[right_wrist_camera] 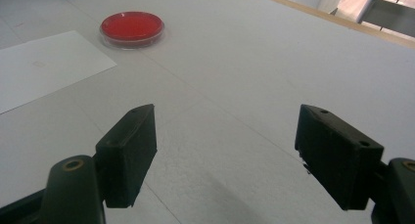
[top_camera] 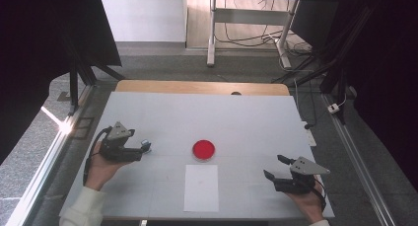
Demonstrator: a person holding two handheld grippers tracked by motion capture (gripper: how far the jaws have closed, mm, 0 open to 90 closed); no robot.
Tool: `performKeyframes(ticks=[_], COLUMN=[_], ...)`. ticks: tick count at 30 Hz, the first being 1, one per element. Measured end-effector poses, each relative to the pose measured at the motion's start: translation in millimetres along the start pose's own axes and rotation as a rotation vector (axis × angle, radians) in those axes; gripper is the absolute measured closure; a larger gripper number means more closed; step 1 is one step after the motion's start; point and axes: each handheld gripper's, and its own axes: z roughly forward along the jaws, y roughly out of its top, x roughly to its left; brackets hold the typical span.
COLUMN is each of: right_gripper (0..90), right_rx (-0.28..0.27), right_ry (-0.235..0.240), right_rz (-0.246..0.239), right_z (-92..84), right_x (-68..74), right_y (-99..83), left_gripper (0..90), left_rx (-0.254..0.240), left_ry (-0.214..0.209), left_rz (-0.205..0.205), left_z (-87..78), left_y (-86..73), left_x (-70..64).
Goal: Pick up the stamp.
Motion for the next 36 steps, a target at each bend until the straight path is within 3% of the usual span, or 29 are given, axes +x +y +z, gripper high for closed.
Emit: performKeyframes(ticks=[7, 12, 21, 36], right_gripper=[22.9, 22.9, 23.0, 24.2], right_rx=[-0.004, -0.008, -0.003, -0.001], right_ry=[0.000, 0.000, -0.004, 0.002], right_rz=[0.004, 0.002, 0.001, -0.006], right_z=[-1.1, -1.4, -1.8, -0.7], right_x=[-0.2, -0.2, 0.1, 1.5], right_y=[0.0, 0.1, 0.0, -0.8], left_gripper=[25.6, 27.1, 30.3, 38.7], left_rx=[0.023, 0.018, 0.075, 0.119], left_ry=[-0.021, -0.051, -0.048, -0.046], left_rz=[0.000, -0.027, 0.029, 0.062], left_z=[8.8, 15.3, 26.4, 38.8], left_y=[5.1, 5.1, 0.7, -7.0], left_x=[13.7, 23.6, 22.7, 22.5])
